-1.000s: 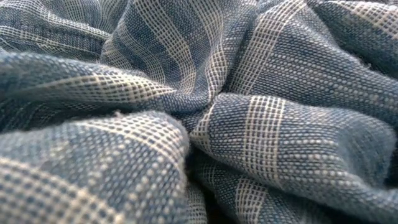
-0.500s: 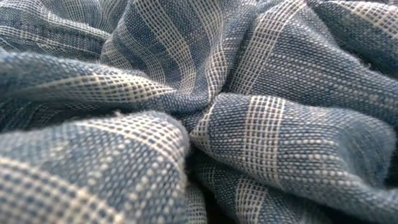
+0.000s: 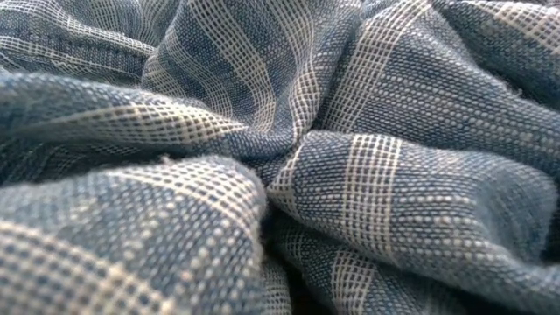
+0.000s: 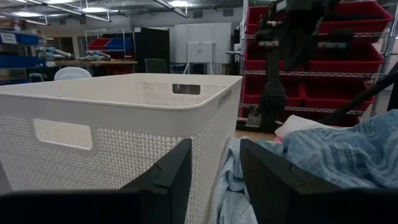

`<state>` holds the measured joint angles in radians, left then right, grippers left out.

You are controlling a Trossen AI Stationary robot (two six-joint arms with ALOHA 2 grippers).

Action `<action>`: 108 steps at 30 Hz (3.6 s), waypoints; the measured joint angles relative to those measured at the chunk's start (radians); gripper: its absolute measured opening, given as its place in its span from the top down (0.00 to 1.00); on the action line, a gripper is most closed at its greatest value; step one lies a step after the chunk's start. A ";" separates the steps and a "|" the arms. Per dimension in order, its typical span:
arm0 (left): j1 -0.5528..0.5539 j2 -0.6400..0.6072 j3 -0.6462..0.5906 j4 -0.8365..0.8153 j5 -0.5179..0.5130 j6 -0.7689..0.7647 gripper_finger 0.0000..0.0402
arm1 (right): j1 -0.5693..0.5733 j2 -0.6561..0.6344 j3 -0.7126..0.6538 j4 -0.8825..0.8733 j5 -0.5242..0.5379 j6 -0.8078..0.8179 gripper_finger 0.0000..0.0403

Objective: Sort clothes
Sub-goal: Put the blue blanket into the white laundry bin

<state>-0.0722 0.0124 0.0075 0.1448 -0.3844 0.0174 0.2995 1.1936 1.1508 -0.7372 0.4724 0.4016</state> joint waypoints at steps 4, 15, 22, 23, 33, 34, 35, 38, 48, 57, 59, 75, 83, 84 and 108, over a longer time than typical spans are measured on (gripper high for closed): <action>0.000 0.000 0.000 0.000 0.000 0.000 0.65 | 0.006 0.085 0.097 0.003 -0.055 0.001 0.98; 0.000 0.000 0.000 0.000 0.000 0.000 0.65 | -0.005 0.279 0.276 -0.046 -0.152 -0.011 0.88; 0.000 0.000 0.000 0.000 0.000 0.000 0.65 | -0.009 0.348 0.314 -0.044 -0.243 -0.001 0.67; 0.000 0.000 0.000 -0.001 0.000 0.000 0.65 | -0.009 0.353 0.315 -0.042 -0.261 0.000 0.64; 0.000 0.000 0.000 0.000 0.000 0.000 0.65 | 0.001 0.358 0.316 -0.037 -0.347 0.016 0.33; 0.000 0.000 0.000 0.000 0.000 0.000 0.65 | 0.006 0.358 0.316 -0.036 -0.347 0.016 0.32; 0.000 0.000 0.000 0.000 0.000 0.000 0.65 | 0.009 0.359 0.316 -0.036 -0.347 0.016 0.30; 0.000 0.000 0.000 0.000 0.000 0.000 0.65 | 0.022 0.373 0.317 -0.036 -0.347 0.045 0.30; 0.000 0.000 0.000 -0.001 0.000 0.000 0.65 | 0.051 0.455 0.316 -0.042 -0.411 0.084 0.38; 0.000 0.000 0.000 0.000 0.000 0.000 0.65 | 0.051 0.579 0.316 -0.114 -0.414 0.077 0.41; 0.000 0.000 0.000 0.000 0.000 0.000 0.65 | 0.048 0.611 0.316 -0.125 -0.409 0.075 0.41; 0.000 0.000 0.000 -0.001 0.000 0.000 0.65 | 0.037 0.838 0.318 0.006 -0.407 0.077 0.58; 0.000 0.000 0.000 -0.001 0.000 0.000 0.65 | 0.033 0.815 0.316 -0.003 -0.409 0.089 0.94; 0.000 0.000 0.000 0.000 0.000 0.000 0.65 | 0.032 0.805 0.315 -0.009 -0.413 0.100 0.93; 0.000 0.000 0.000 0.000 0.000 0.000 0.65 | 0.008 0.318 0.314 0.058 -0.161 0.097 0.95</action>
<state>-0.0719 0.0124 0.0074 0.1444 -0.3847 0.0177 0.3071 1.5113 1.4651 -0.6793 0.3117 0.4981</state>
